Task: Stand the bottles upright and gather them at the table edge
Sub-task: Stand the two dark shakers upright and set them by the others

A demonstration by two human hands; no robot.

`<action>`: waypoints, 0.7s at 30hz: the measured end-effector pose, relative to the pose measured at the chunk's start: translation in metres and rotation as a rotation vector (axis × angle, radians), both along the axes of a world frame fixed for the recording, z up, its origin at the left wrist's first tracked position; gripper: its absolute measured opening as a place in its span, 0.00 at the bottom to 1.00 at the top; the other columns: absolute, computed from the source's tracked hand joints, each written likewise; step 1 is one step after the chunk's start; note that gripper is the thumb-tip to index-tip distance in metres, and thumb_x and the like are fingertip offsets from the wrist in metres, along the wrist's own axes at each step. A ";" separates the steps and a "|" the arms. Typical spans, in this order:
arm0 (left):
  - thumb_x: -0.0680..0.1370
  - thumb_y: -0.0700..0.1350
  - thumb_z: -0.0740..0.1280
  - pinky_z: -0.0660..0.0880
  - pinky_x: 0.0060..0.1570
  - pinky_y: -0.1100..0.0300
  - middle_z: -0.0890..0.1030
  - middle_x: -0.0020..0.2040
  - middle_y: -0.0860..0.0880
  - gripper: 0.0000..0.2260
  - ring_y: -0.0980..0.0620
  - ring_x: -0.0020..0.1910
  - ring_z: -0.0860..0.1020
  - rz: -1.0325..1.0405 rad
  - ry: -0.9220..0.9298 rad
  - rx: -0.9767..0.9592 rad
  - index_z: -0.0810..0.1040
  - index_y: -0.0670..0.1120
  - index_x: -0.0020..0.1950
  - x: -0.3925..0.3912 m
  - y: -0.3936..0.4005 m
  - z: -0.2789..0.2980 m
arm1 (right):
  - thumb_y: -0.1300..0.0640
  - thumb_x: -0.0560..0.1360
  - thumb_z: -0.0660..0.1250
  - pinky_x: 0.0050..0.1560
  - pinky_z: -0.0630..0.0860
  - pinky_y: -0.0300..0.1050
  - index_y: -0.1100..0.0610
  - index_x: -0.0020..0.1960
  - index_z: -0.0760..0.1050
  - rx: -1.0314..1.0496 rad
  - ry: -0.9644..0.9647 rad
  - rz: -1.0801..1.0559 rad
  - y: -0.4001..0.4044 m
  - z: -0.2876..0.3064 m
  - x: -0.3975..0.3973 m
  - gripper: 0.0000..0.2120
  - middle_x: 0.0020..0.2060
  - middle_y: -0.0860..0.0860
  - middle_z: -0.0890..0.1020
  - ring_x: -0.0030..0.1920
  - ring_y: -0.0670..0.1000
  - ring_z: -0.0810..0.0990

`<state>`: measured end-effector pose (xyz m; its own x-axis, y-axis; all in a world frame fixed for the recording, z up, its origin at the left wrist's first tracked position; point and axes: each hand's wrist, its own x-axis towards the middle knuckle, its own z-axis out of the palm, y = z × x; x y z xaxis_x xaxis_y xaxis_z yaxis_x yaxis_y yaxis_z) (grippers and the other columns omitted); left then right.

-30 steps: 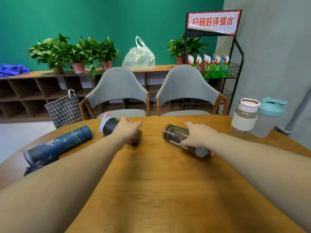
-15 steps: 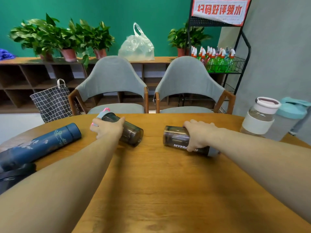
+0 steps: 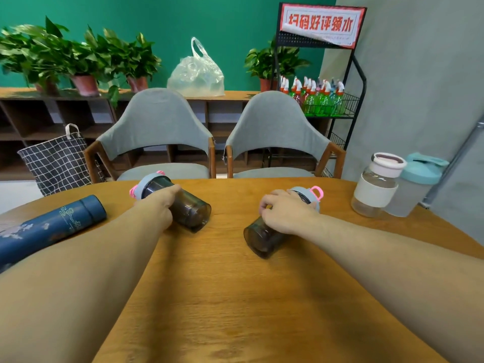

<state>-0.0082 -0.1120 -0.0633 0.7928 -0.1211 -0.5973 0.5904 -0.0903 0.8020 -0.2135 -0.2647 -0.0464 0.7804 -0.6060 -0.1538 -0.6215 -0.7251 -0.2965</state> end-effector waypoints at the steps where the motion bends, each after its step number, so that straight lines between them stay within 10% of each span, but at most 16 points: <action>1: 0.66 0.46 0.80 0.78 0.54 0.41 0.75 0.65 0.39 0.42 0.36 0.60 0.77 -0.042 0.023 -0.007 0.63 0.46 0.74 0.000 -0.001 -0.001 | 0.46 0.78 0.59 0.66 0.57 0.75 0.44 0.53 0.77 -0.028 -0.032 -0.025 0.000 -0.003 0.000 0.09 0.65 0.49 0.72 0.71 0.56 0.63; 4: 0.67 0.43 0.78 0.77 0.45 0.39 0.76 0.63 0.37 0.40 0.35 0.55 0.78 -0.176 0.054 0.021 0.63 0.44 0.75 -0.007 0.000 0.004 | 0.38 0.73 0.66 0.65 0.65 0.69 0.47 0.39 0.73 -0.102 -0.111 -0.078 0.002 -0.013 -0.003 0.13 0.56 0.48 0.74 0.61 0.53 0.71; 7: 0.71 0.41 0.75 0.75 0.52 0.40 0.74 0.59 0.35 0.35 0.35 0.56 0.76 -0.310 -0.005 0.103 0.63 0.40 0.74 -0.014 0.001 0.010 | 0.46 0.71 0.73 0.68 0.65 0.66 0.50 0.51 0.72 -0.147 -0.172 -0.110 0.003 -0.014 -0.009 0.15 0.58 0.50 0.71 0.62 0.54 0.70; 13: 0.71 0.45 0.73 0.75 0.61 0.41 0.75 0.60 0.35 0.31 0.35 0.58 0.76 -0.516 -0.112 0.310 0.64 0.39 0.70 -0.035 -0.012 0.012 | 0.38 0.62 0.78 0.62 0.71 0.61 0.46 0.75 0.53 -0.164 0.016 -0.340 -0.001 -0.011 -0.023 0.51 0.73 0.54 0.61 0.70 0.62 0.65; 17: 0.65 0.48 0.78 0.75 0.58 0.40 0.72 0.62 0.36 0.42 0.34 0.59 0.75 -0.514 -0.201 0.395 0.59 0.44 0.72 -0.048 -0.022 0.006 | 0.39 0.65 0.76 0.49 0.76 0.52 0.43 0.77 0.32 0.038 0.062 -0.496 -0.013 -0.014 -0.036 0.61 0.71 0.59 0.65 0.62 0.60 0.75; 21: 0.68 0.47 0.77 0.76 0.55 0.40 0.69 0.58 0.37 0.41 0.35 0.58 0.74 -0.459 -0.242 0.322 0.56 0.47 0.73 -0.068 -0.029 0.002 | 0.44 0.67 0.74 0.48 0.78 0.51 0.47 0.78 0.33 0.176 -0.058 -0.508 -0.024 -0.019 -0.056 0.58 0.61 0.59 0.75 0.51 0.58 0.79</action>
<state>-0.0759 -0.1408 -0.0616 0.8199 -0.3262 -0.4704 0.2383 -0.5527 0.7986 -0.2694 -0.2889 -0.0650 0.4060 -0.8784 -0.2522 -0.8598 -0.2737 -0.4310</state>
